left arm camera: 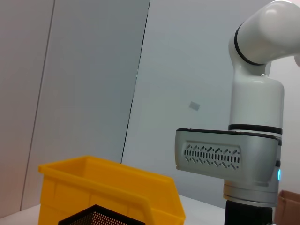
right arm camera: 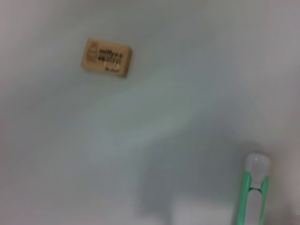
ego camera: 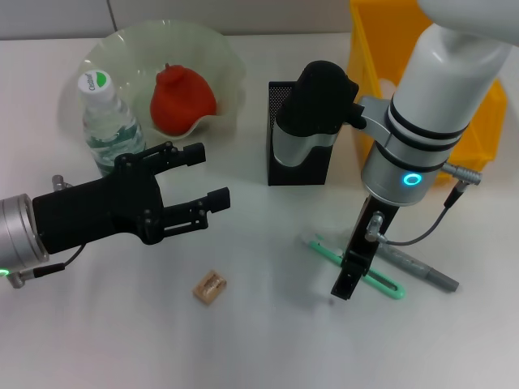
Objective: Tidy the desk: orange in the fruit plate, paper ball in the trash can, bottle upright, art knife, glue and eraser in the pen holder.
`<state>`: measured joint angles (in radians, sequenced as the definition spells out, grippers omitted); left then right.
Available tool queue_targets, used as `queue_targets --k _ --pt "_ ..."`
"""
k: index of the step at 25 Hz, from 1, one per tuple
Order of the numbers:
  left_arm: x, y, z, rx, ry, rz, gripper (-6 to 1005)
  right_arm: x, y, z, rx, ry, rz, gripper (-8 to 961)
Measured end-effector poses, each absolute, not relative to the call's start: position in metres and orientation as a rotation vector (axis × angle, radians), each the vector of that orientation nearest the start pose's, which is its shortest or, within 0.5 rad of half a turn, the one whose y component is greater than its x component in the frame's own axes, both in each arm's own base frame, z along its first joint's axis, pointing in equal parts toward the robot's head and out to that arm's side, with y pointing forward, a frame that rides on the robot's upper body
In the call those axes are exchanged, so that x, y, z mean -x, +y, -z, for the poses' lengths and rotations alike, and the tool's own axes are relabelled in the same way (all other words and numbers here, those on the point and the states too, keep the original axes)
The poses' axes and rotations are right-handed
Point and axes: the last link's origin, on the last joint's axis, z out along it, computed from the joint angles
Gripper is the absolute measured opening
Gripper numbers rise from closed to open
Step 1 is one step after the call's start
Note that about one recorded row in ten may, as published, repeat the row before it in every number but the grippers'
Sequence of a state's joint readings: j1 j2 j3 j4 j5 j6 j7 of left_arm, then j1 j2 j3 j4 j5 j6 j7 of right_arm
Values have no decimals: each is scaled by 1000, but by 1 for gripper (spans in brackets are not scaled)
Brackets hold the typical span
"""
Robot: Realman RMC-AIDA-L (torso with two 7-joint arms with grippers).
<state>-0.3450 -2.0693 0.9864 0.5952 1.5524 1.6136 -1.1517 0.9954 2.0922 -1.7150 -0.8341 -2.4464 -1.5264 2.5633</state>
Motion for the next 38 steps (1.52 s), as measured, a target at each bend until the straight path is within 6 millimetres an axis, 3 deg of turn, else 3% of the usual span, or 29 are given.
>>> queue_targets --k 7,12,38 --pt "265 284 10 2632 -467 1018 786 -139 349 91 2842 694 996 746" --pt "265 284 10 2630 -467 1016 786 -139 350 91 2839 691 996 584" --pt "264 289 11 2625 -450 997 786 -145 349 95 2825 663 1027 405"
